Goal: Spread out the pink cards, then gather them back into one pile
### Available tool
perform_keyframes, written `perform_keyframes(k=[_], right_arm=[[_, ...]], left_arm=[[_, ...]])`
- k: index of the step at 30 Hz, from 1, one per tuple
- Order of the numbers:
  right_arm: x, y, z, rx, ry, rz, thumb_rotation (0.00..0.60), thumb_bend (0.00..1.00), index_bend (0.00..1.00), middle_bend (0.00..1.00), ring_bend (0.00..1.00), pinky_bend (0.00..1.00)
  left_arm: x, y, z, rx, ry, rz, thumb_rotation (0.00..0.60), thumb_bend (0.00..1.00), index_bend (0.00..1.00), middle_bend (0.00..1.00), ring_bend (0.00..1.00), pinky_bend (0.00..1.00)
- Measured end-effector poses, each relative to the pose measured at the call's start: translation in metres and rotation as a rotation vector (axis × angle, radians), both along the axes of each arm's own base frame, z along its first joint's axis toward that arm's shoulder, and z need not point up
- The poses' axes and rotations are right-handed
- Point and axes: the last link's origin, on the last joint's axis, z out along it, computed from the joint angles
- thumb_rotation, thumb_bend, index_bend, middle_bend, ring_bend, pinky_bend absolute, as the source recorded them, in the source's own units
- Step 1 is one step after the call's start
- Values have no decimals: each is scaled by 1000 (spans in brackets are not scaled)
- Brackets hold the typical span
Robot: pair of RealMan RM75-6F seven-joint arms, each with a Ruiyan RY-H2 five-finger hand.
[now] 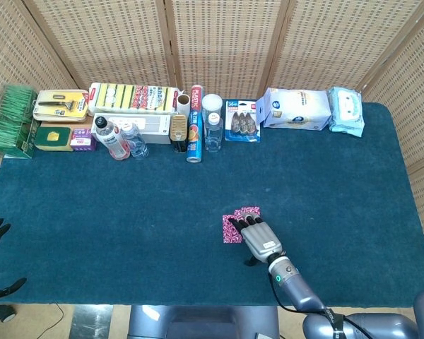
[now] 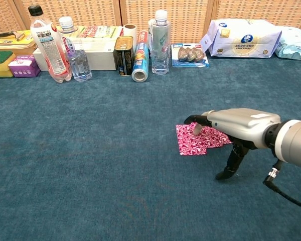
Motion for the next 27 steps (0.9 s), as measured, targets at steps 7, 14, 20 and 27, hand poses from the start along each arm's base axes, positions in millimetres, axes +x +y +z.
perform_keyframes(k=[7,14,20,27], right_arm=[[10,11,-5,17,19,30,600,0,26,205,0,0],[18,22,-7,39,25,49,600,0,26,205,0,0],[28,31,-3,46,13,82,600,0,26,205,0,0],[38,35,9,26,-14,117,600,0,31,206,0,0]], left_arm=[[-1,0,3,7,-11,-1,600,73,0,0,0,0],[-1,-1,3,9,-14,-3,600,72,0,0,0,0],[-1,-1,3,7,-13,-3,600,73,0,0,0,0],[-1,-1,3,9,-15,-2,600,73,0,0,0,0]])
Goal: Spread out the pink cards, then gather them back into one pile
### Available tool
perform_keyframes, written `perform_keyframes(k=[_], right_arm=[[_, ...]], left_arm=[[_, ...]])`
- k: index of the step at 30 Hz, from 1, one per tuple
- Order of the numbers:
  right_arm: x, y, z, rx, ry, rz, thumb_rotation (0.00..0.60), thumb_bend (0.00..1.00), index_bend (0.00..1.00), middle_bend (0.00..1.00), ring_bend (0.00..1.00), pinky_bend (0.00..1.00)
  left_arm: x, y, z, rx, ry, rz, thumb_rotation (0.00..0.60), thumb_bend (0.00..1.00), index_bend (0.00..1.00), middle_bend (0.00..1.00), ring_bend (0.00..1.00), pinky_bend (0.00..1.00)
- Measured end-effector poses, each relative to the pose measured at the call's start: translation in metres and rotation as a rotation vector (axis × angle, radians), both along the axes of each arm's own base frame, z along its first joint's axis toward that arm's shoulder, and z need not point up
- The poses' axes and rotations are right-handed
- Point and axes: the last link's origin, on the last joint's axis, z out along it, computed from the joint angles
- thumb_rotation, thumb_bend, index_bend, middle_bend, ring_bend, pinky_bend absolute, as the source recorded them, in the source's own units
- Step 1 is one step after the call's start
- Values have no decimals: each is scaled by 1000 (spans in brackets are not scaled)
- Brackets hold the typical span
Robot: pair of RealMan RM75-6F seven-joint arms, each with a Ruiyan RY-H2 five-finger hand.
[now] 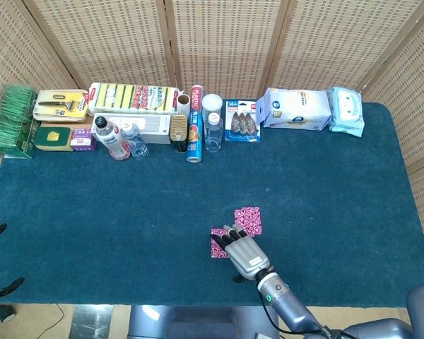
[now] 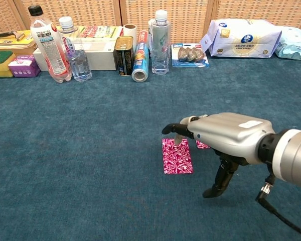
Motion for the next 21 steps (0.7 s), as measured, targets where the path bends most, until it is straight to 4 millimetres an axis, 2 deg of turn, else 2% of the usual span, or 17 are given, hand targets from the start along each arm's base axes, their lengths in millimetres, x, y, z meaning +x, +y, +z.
perform_keyframes(k=[10,21], right_arm=[[-12,-19,18,-65,17,-49,600,0,35,204,0,0],[-29,-36,13,-62,42,-127,600,0,35,204,0,0]], left_arm=[[0,0,-1,-7,0,-1,600,73,0,0,0,0],[1,2,-2,-12,1,4,600,73,0,0,0,0]])
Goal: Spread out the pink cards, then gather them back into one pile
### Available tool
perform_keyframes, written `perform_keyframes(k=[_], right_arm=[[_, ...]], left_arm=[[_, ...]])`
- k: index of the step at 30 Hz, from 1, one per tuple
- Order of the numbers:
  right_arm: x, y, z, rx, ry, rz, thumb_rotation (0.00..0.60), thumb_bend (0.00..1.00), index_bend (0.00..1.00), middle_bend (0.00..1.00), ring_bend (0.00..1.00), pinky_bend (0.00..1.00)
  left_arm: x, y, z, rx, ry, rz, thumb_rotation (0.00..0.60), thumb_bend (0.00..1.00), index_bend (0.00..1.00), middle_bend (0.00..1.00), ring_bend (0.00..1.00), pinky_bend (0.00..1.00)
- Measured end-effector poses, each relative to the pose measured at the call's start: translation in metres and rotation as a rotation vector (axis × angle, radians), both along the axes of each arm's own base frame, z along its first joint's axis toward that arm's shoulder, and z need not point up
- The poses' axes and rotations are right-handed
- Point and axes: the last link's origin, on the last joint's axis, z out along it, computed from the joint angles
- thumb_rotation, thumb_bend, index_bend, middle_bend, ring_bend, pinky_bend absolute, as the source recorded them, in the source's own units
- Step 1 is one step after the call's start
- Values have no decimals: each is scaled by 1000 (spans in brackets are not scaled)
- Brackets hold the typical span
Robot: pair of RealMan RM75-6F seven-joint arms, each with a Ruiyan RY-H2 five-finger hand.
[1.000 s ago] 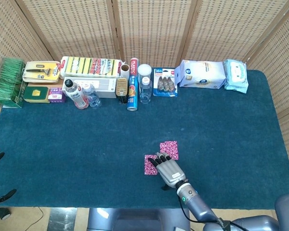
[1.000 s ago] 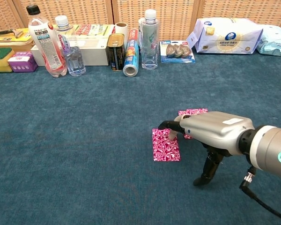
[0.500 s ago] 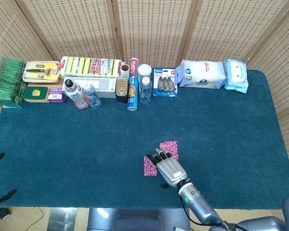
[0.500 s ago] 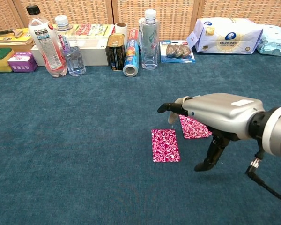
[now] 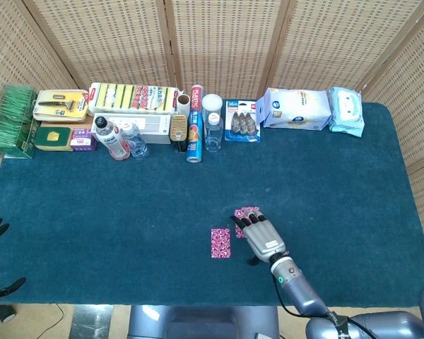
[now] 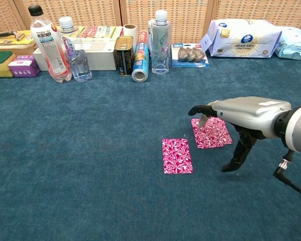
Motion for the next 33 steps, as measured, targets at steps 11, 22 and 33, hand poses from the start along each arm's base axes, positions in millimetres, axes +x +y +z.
perform_keyframes(k=[11,22,33], right_arm=[[-7,-6,-4,5,17,-29,600,0,35,204,0,0],[-14,-6,-9,18,38,-57,600,0,36,205,0,0],[-15,2,-3,44,44,-58,600,0,36,225,0,3]], left_arm=[[0,0,0,-1,2,1,600,73,0,0,0,0],[0,0,1,0,-3,0,600,72,0,0,0,0],[0,0,0,1,-1,0,600,73,0,0,0,0]])
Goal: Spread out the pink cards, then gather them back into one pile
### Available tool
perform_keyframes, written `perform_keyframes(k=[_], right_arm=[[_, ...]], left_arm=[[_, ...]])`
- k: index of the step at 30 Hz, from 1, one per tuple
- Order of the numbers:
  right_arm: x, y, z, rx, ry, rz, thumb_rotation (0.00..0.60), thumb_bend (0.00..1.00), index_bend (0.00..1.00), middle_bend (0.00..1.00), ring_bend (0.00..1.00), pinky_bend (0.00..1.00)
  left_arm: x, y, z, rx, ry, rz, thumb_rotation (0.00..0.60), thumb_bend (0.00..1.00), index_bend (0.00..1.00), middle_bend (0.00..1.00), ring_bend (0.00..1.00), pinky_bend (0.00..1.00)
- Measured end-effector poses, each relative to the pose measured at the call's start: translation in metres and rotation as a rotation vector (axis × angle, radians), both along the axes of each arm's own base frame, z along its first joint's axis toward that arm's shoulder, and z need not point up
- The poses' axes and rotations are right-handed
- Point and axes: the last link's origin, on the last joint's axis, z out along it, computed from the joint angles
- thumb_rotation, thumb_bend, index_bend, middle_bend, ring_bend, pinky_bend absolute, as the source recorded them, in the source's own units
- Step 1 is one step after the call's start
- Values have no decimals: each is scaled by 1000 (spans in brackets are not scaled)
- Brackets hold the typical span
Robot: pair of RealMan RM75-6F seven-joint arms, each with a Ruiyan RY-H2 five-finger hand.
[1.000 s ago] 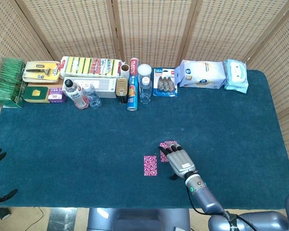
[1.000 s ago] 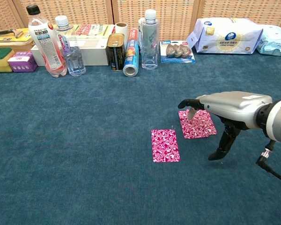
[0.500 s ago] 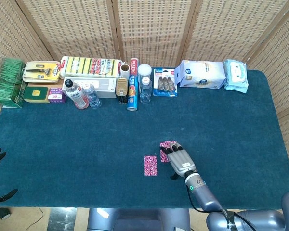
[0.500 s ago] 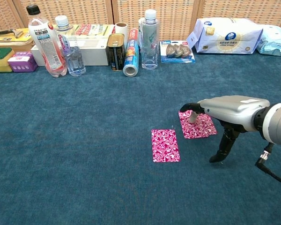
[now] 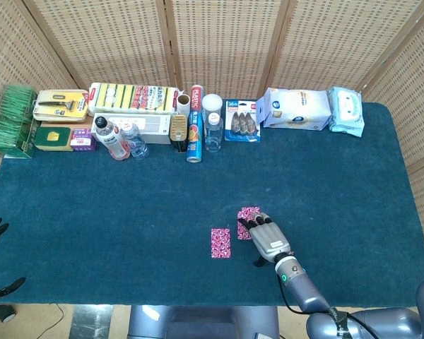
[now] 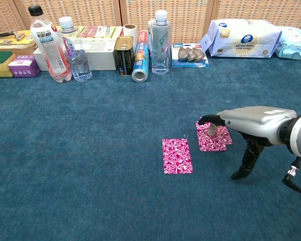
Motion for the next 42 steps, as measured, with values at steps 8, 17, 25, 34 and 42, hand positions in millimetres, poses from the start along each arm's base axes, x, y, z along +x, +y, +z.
perform_keyframes(k=[8,17,25,34,42], right_arm=[[1,13,7,13,12,18,600,0,36,229,0,11],[1,29,13,31,38,23,600,0,36,229,1,16],[5,33,17,32,33,37,600,0,41,229,2,20],[12,26,19,15,25,67,600,0,60,229,4,21],[13,24,18,24,9,111,600,0,67,229,11,21]], left_arm=[[1,0,-1,2,0,-1,600,73,0,0,0,0],[0,-1,0,5,-5,0,600,72,0,0,0,0],[0,-1,0,5,-6,0,600,72,0,0,0,0],[0,0,0,4,-6,0,600,73,0,0,0,0],[1,0,0,3,-4,2,600,73,0,0,0,0]])
